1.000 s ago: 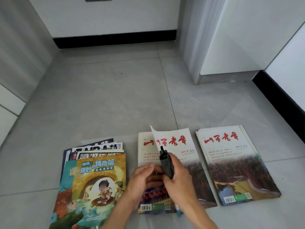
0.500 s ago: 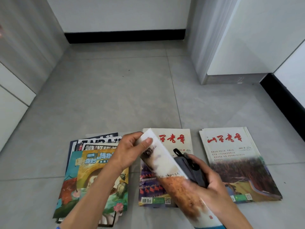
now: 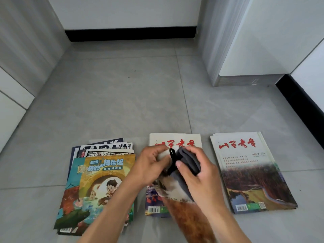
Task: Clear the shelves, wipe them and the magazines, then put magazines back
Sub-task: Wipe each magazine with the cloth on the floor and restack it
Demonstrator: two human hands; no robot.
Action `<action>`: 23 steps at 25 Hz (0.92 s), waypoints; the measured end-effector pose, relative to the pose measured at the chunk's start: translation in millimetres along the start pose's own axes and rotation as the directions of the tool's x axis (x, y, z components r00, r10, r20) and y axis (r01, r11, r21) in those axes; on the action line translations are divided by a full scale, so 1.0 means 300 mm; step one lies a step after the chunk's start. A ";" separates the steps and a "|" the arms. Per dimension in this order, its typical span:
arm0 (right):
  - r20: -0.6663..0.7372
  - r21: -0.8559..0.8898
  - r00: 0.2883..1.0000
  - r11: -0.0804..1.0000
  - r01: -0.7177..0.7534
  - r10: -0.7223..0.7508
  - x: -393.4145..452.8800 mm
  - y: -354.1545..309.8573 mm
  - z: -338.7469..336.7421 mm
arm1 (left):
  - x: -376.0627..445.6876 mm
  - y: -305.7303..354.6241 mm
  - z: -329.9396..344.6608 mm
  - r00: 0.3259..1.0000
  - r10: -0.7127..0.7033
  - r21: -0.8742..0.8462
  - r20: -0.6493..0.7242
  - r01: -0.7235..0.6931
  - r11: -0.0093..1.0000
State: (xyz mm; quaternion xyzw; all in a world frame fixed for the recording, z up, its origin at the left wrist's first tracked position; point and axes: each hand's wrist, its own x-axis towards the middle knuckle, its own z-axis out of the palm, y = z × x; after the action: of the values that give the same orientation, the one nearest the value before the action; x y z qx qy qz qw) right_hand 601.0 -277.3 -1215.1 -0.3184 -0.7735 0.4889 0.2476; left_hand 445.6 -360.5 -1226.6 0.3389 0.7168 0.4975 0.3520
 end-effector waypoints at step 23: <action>0.299 0.099 0.954 0.995 -0.011 -0.019 0.089 0.003 -0.056 | 0.028 0.012 -0.066 0.998 -0.043 -0.131 -0.038 0.038 0.991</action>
State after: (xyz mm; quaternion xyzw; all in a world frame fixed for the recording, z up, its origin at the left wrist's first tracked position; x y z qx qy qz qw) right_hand 594.8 -247.3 -1207.2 -0.2263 -0.7775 0.5688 0.1441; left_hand 425.0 -361.9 -1219.5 0.2902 0.6965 0.5429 0.3687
